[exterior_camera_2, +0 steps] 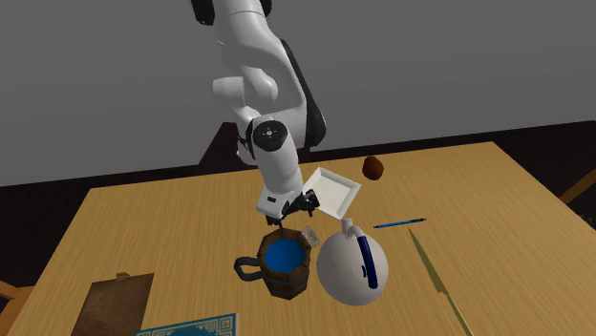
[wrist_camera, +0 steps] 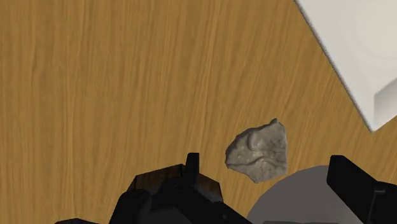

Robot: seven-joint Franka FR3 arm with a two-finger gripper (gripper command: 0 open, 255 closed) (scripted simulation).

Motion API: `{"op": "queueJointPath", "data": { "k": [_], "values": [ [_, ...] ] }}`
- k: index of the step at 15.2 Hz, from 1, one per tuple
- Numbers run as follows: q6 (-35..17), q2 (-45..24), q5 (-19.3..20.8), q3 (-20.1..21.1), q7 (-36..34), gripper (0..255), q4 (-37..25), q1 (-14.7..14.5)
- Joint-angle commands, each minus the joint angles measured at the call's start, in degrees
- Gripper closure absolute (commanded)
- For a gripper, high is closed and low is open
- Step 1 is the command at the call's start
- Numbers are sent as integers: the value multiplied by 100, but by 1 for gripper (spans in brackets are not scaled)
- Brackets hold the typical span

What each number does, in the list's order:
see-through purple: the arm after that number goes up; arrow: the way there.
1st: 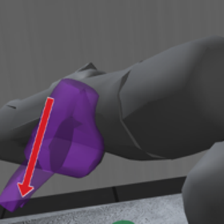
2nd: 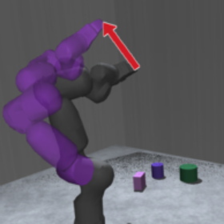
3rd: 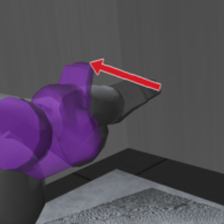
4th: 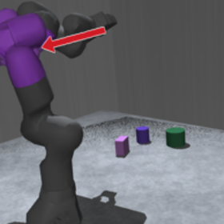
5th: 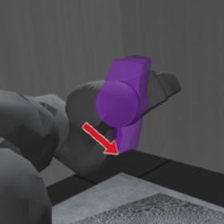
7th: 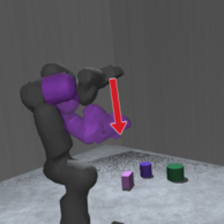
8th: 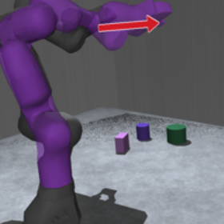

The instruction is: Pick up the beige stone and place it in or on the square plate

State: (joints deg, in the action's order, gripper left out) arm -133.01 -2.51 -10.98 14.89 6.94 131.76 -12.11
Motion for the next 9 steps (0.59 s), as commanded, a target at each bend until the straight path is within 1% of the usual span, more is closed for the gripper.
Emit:
{"op": "queueJointPath", "data": {
  "k": [1, 3, 9],
  "values": [
    [-201, -447, 107, 62, -53, 0, -254, -79],
    [-377, -868, 230, 107, -120, 0, -504, -176],
    [-746, -1187, 294, 101, -166, 0, -455, -242]
  ]
}}
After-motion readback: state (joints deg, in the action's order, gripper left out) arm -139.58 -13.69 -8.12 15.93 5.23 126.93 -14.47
